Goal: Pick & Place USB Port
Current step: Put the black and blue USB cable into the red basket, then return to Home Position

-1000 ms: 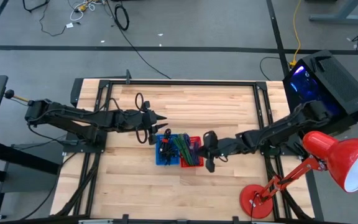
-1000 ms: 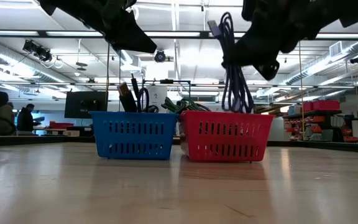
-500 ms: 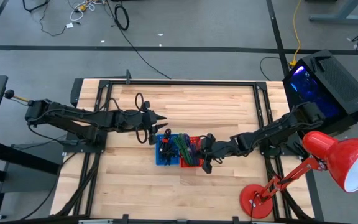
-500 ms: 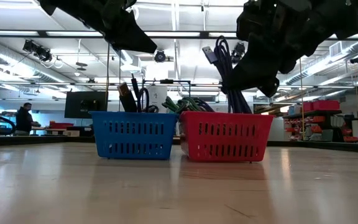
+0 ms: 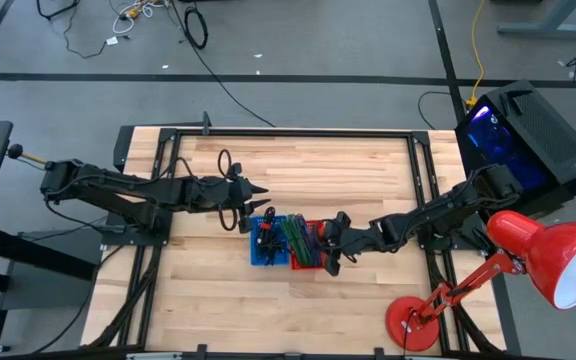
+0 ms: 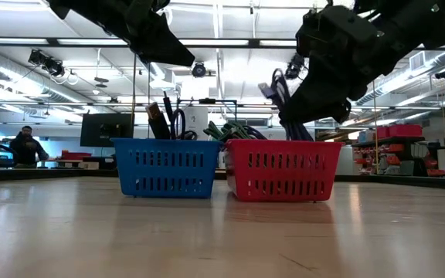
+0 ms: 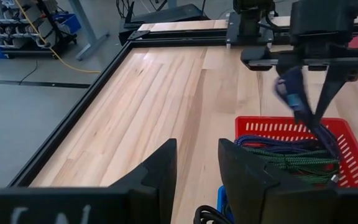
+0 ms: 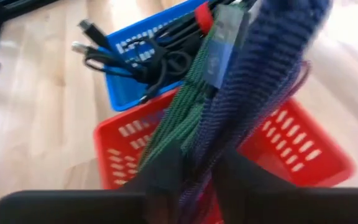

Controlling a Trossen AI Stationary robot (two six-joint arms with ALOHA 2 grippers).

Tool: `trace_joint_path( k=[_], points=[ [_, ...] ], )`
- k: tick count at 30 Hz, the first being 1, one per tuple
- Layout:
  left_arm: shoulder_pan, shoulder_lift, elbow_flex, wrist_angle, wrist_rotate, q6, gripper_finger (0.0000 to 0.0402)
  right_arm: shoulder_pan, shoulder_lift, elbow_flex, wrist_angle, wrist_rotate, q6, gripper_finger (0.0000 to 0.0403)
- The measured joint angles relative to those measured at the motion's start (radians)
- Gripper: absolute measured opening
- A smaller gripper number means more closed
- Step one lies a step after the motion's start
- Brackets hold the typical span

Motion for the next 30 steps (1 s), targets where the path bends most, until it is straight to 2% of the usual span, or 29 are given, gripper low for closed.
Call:
trace_joint_path(
  k=[7, 14, 23, 30],
  points=[
    [0.0, 0.0, 0.0, -0.001, 0.0, 0.0, 0.0122, -0.002, 0.0, 0.0, 0.019, 0.034, -0.028, 0.015],
    [0.0, 0.0, 0.0, -0.001, 0.0, 0.0, 0.0122, -0.002, 0.0, 0.0, 0.063, 0.026, -0.081, 0.0193],
    [0.0, 0.0, 0.0, -0.001, 0.0, 0.003, 0.0122, -0.002, -0.028, 0.0, 0.12, 0.036, -0.182, 0.0204],
    [0.0, 0.0, 0.0, 0.003, -0.001, 0.004, 0.0122, -0.002, -0.166, 0.0, 0.123, 0.035, -0.398, 0.0204]
  ],
)
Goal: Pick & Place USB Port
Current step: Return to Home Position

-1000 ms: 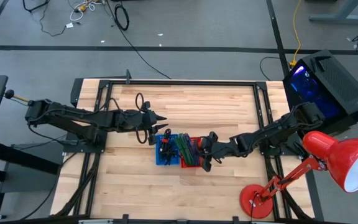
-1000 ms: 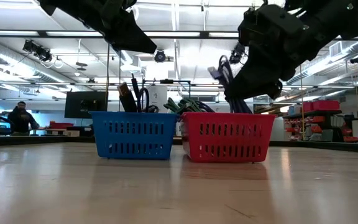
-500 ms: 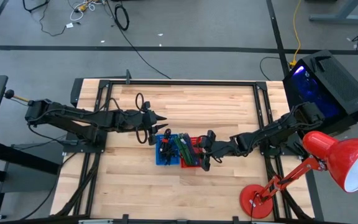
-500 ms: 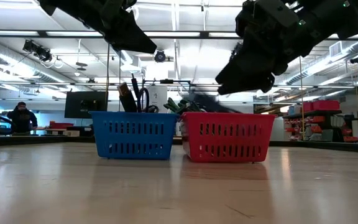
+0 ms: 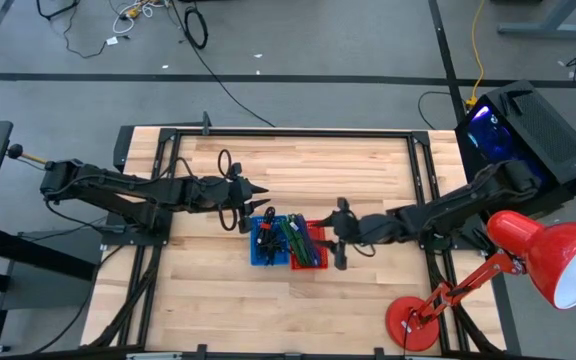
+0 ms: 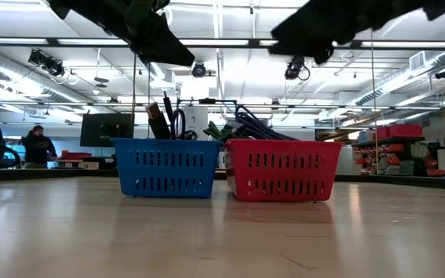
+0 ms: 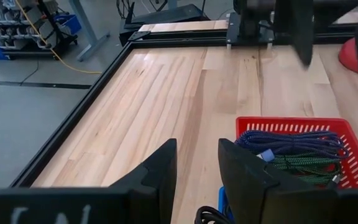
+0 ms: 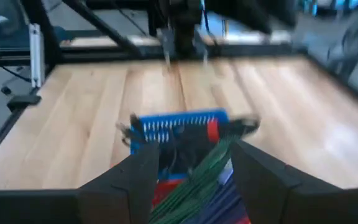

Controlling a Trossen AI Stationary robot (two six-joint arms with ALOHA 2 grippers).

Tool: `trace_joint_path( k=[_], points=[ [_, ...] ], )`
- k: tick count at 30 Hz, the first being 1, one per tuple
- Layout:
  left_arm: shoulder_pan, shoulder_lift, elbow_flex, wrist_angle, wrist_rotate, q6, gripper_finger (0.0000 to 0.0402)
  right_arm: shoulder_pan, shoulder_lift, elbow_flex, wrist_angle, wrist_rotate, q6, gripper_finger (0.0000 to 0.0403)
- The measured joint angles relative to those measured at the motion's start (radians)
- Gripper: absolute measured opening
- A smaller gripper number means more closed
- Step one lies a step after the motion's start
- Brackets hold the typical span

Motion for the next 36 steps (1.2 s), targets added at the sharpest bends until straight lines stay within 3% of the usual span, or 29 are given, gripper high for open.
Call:
trace_joint_path(
  k=[4, 6, 8, 10, 12, 22, 27, 31, 36],
  points=[
    [0.0, 0.0, 0.0, -0.061, -0.005, 0.039, 0.0122, -0.001, -0.096, 0.0, -0.087, 0.036, -0.126, 0.0204],
    [0.005, 0.0, 0.0, -0.177, -0.055, 0.076, 0.0122, -0.005, -0.136, -0.004, -0.167, 0.144, -0.128, 0.0204],
    [0.026, -0.001, -0.015, -0.241, -0.118, 0.015, 0.0122, -0.007, -0.178, -0.037, -0.237, 0.283, -0.101, 0.0204],
    [0.053, -0.046, -0.072, -0.233, -0.133, -0.042, 0.0122, -0.008, -0.231, -0.112, -0.272, 0.395, -0.034, 0.0204],
    [0.065, -0.103, -0.147, -0.13, -0.09, -0.034, 0.0122, -0.008, -0.291, -0.21, -0.245, 0.436, 0.034, 0.0204],
    [0.072, -0.536, -0.529, 0.194, 0.091, -0.025, 0.0122, -0.003, -0.628, -0.693, 0.191, 0.206, 0.135, 0.0204],
    [0.072, -0.709, -0.721, 0.438, 0.213, -0.01, 0.0122, -0.003, -0.704, -0.69, 0.158, 0.19, 0.089, 0.0204],
    [0.072, -0.799, -0.728, 0.375, 0.237, -0.001, 0.0122, -0.008, -0.739, -0.691, 0.142, 0.107, 0.015, 0.0204],
    [0.073, -0.84, -0.729, 0.307, 0.38, 0.006, 0.0122, -0.015, -0.768, -0.69, 0.127, -0.007, 0.003, 0.0204]
  ],
)
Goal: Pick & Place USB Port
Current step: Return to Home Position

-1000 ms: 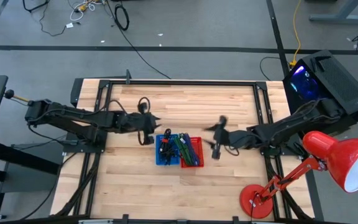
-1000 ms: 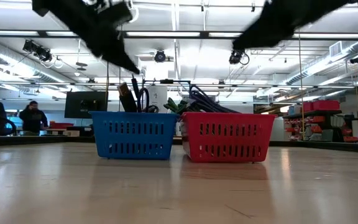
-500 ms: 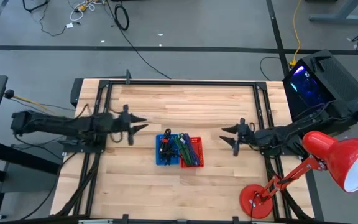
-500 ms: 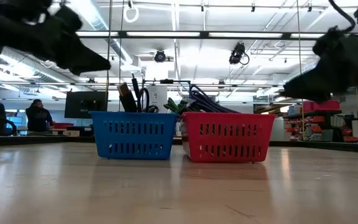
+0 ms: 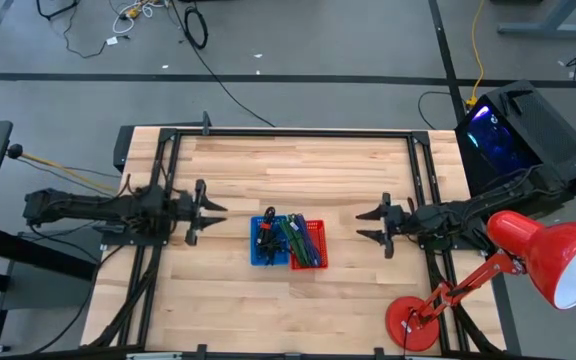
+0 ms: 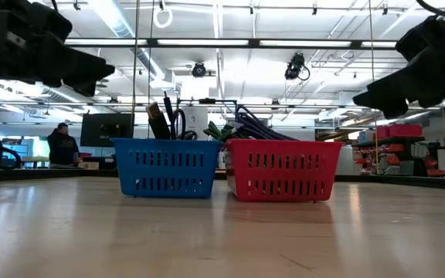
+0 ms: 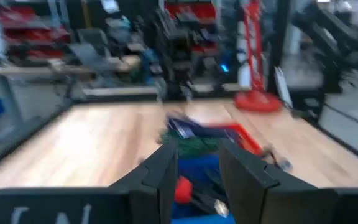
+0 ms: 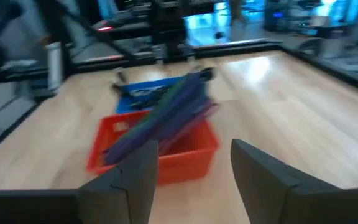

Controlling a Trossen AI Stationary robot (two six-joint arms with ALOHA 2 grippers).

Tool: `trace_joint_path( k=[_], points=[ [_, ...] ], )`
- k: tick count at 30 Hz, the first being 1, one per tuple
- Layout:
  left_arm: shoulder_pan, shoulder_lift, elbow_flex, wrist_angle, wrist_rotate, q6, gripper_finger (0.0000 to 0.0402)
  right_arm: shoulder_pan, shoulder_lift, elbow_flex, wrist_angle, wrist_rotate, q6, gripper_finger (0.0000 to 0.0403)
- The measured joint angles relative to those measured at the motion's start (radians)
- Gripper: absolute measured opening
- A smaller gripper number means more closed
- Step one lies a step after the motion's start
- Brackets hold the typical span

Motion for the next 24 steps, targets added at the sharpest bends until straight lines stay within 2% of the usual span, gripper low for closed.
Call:
trace_joint_path(
  k=[5, 11, 24],
  points=[
    [0.0, 0.001, 0.0, -0.012, 0.033, -0.011, 0.0122, 0.0, 0.001, 0.0, 0.055, -0.086, 0.001, 0.0204],
    [0.0, 0.002, 0.0, -0.008, 0.006, -0.143, 0.0122, 0.0, 0.001, 0.0, 0.098, -0.005, 0.168, 0.0204],
    [-0.001, 0.0, -0.001, -0.012, 0.006, -0.191, 0.0122, 0.003, -0.003, 0.0, 0.091, -0.003, 0.143, 0.0204]
  ],
)
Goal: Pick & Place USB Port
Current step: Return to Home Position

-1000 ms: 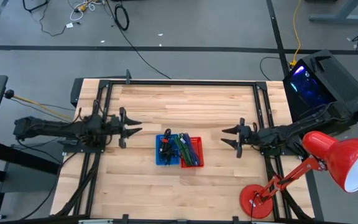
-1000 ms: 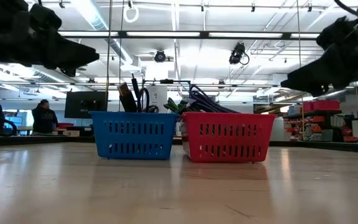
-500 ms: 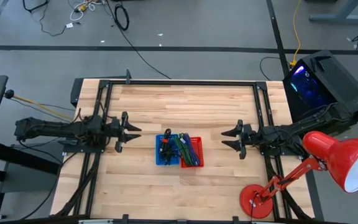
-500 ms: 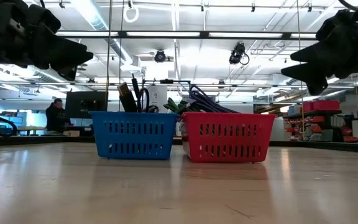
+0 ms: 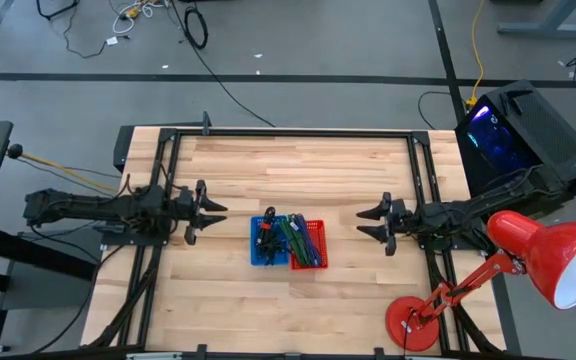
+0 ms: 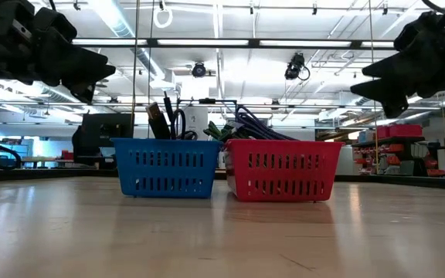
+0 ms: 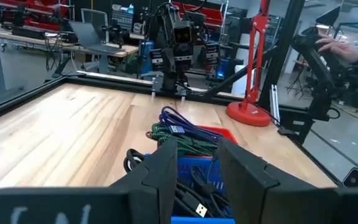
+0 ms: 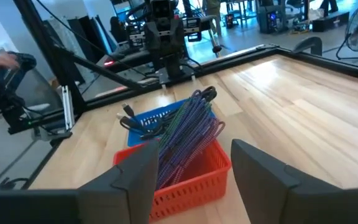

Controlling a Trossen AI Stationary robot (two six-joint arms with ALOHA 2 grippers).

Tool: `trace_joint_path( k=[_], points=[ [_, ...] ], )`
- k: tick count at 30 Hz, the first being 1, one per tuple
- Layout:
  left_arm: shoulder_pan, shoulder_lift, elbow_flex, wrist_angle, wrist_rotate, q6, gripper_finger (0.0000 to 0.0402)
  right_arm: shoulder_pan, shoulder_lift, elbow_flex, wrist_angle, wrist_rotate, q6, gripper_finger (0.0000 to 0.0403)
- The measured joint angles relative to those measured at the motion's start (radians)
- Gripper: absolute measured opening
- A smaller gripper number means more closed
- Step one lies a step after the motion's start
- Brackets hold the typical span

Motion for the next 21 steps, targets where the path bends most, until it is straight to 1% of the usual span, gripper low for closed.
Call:
trace_joint_path(
  k=[3, 6, 13, 15, 17, 20, 21],
  points=[
    [-0.005, -0.035, 0.0, -0.002, -0.001, 0.0, 0.0122, 0.0, -0.057, 0.001, -0.015, -0.002, 0.0, 0.0204],
    [-0.004, -0.085, 0.0, -0.008, -0.001, 0.0, 0.0122, -0.008, -0.158, 0.001, -0.051, 0.0, 0.0, 0.0204],
    [-0.004, -0.342, -0.001, -0.007, -0.001, 0.0, 0.0122, -0.034, -0.323, 0.001, -0.049, 0.002, 0.0, 0.0204],
    [-0.002, -0.343, -0.001, 0.039, -0.001, 0.0, 0.0122, -0.042, -0.36, 0.001, -0.049, 0.002, 0.0, 0.0204],
    [-0.002, -0.338, -0.001, 0.137, 0.001, 0.0, 0.0122, -0.051, -0.399, 0.001, -0.052, 0.002, 0.0, 0.0204],
    [0.004, -0.342, -0.001, 0.122, 0.002, 0.0, 0.0122, -0.065, -0.479, 0.001, -0.056, 0.001, 0.0, 0.0204],
    [0.008, -0.342, -0.001, 0.147, 0.001, 0.0, 0.0122, -0.074, -0.508, 0.001, -0.058, 0.001, 0.0, 0.0204]
  ],
)
